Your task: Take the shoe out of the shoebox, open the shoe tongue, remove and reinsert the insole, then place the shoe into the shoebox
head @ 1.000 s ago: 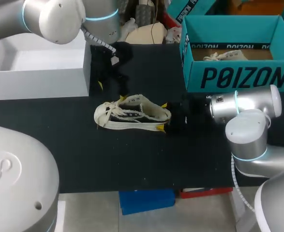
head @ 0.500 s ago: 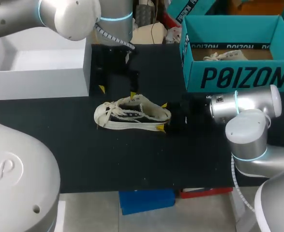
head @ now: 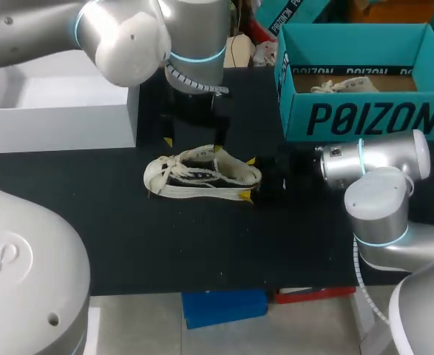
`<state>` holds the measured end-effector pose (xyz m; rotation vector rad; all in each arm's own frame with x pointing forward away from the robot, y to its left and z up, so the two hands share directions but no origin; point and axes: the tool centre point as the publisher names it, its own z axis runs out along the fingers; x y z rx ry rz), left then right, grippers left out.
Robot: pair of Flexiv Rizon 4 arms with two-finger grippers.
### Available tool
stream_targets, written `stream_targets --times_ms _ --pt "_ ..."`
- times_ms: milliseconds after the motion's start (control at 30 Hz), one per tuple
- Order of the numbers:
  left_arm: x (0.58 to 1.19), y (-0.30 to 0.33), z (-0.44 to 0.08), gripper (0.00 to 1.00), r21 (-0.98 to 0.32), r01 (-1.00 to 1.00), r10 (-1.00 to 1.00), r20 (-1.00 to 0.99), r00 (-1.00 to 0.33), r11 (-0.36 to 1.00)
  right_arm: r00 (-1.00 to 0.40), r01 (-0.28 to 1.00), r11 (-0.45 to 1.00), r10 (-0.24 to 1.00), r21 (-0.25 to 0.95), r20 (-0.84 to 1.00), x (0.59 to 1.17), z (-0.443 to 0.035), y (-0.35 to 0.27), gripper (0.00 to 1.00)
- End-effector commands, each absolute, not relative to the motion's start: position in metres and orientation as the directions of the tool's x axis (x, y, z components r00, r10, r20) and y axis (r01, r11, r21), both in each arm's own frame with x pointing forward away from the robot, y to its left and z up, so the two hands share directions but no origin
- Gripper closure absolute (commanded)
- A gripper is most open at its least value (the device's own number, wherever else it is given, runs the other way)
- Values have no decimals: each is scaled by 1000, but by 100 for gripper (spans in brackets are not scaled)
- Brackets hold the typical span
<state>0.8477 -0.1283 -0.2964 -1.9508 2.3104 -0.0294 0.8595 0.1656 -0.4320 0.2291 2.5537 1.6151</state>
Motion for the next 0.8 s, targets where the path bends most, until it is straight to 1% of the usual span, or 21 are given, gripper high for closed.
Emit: stream_targets --times_ms 33,300,567,800 --pt "851 -140 -305 0 -60 -984 -979 -128 -160 168 -982 69 423 189 904 -14 860 -434 168 100" --pt "849 -163 -327 0 4 -973 -948 -226 -226 231 -982 69 423 189 904 -14 860 -434 168 100" --pt "851 -178 -350 0 72 -974 -909 -350 -226 215 -982 69 423 189 904 -14 860 -434 168 100" --pt "854 -174 -360 0 105 -975 -873 -432 -224 198 -982 69 423 189 904 -14 860 -434 168 100"
